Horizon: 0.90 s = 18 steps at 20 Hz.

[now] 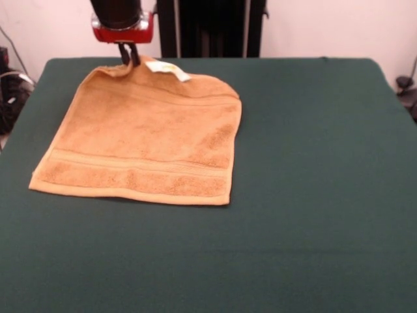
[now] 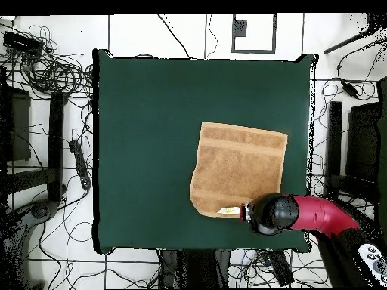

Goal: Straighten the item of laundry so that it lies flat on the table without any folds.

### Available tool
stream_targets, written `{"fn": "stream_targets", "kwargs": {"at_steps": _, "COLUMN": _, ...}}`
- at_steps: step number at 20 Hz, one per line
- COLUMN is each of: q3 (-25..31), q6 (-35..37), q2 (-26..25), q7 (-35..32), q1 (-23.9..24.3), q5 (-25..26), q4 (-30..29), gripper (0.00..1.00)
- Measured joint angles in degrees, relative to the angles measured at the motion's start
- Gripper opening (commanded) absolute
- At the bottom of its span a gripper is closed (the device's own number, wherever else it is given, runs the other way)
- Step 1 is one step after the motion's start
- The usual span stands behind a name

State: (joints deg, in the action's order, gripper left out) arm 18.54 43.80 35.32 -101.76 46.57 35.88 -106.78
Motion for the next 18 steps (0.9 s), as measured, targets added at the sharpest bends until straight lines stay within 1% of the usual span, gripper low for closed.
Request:
{"fn": "stream_targets", "kwargs": {"at_steps": 11, "q3": -0.6, "q6": 0.0, "q2": -3.0, "q7": 0.0, "q1": -0.4, "q5": 0.0, "q4": 1.0, "gripper": 0.0}}
{"fn": "stream_targets", "kwargs": {"at_steps": 18, "q3": -0.6, "q6": 0.0, "q2": -3.3, "q7": 0.0, "q1": -1.1, "q5": 0.0, "q4": 1.2, "gripper": 0.0}}
